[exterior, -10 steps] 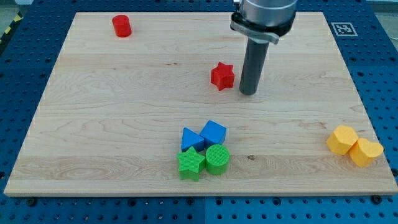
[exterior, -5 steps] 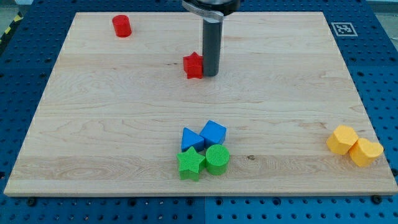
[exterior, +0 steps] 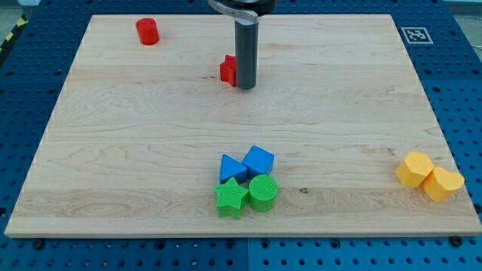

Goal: Push the red star diagonal to the red circle

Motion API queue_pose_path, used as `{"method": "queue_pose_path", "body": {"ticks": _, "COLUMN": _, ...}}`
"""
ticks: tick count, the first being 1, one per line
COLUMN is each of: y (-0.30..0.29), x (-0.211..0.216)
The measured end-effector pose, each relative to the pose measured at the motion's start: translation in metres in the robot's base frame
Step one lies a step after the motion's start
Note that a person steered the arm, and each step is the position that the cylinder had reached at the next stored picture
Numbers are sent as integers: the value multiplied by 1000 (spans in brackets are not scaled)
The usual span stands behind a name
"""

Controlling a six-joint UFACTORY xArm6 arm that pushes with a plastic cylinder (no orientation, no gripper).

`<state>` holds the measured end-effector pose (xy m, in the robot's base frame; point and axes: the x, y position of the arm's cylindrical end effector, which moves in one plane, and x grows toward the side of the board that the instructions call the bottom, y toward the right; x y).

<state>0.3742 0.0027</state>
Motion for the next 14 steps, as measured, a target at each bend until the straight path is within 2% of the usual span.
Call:
{"method": "queue_pose_path", "body": {"ticks": 2, "y": -37, "x": -25}}
{"method": "queue_pose_path", "body": {"ticks": 3, "y": -10, "x": -27}}
{"method": "queue_pose_path", "body": {"ticks": 4, "y": -7, "x": -35}}
{"method": "queue_pose_path", "body": {"ticks": 5, "y": -42, "x": -35}}
{"method": "queue_pose_path", "body": {"ticks": 6, "y": -66, "x": -53}}
{"method": "queue_pose_path", "body": {"ticks": 8, "y": -54, "x": -56}}
{"method": "queue_pose_path", "body": {"ticks": 9, "y": -87, "x": -68}}
{"method": "queue_pose_path", "body": {"ticks": 10, "y": -92, "x": -80}}
{"method": "queue_pose_path", "body": {"ticks": 11, "y": -67, "x": -78}}
{"method": "queue_pose_path", "body": {"ticks": 12, "y": -50, "x": -101}}
{"method": "queue_pose_path", "body": {"ticks": 14, "y": -89, "x": -101}}
